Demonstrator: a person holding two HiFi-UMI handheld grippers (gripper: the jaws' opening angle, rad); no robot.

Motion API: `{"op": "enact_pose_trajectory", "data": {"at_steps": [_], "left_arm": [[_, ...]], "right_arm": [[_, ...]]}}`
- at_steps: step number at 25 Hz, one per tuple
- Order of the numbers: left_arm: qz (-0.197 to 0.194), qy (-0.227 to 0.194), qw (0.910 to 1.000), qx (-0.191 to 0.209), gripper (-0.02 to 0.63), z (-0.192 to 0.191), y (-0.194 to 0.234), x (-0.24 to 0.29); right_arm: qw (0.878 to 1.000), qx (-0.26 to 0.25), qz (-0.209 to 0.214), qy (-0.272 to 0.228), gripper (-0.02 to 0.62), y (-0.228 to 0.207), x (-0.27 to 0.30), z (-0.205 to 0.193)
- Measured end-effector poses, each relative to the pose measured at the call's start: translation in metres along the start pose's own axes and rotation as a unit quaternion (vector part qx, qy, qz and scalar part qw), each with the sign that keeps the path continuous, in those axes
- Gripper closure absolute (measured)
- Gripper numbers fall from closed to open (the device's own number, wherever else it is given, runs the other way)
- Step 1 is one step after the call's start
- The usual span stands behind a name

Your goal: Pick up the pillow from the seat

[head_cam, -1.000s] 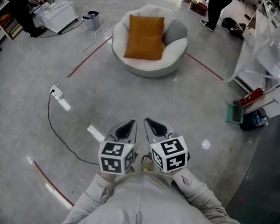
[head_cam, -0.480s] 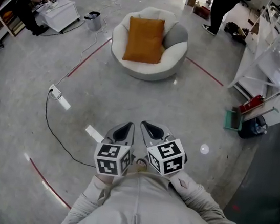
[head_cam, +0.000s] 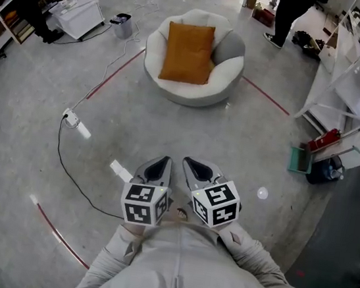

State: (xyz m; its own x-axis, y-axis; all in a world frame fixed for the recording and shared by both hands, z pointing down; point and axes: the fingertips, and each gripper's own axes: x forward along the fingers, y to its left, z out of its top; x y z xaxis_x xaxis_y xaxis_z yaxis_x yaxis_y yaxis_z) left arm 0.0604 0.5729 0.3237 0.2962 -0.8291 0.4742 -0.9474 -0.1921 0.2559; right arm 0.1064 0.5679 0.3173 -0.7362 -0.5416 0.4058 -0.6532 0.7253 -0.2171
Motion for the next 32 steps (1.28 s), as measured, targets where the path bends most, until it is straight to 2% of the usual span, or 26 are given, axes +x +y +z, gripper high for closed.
{"op": "enact_pose_trajectory", "data": {"at_steps": [9,20,32], "left_arm": [[-0.010,-0.006,0.9999,0.002,0.602,0.038,0.044,0.053],[-0.025,-0.005,0.9997,0.000,0.602,0.108,0.110,0.120],[-0.045,0.002,0.9987,0.022,0.602,0.179,0.185,0.197]], "right_arm": [[1.000,-0.003,-0.016,-0.004,0.595,-0.039,0.059,0.032],[1.000,0.006,-0.026,0.005,0.595,-0.079,0.150,0.087],[0.999,0.012,-0.045,-0.003,0.595,-0.123,0.249,0.150]]}}
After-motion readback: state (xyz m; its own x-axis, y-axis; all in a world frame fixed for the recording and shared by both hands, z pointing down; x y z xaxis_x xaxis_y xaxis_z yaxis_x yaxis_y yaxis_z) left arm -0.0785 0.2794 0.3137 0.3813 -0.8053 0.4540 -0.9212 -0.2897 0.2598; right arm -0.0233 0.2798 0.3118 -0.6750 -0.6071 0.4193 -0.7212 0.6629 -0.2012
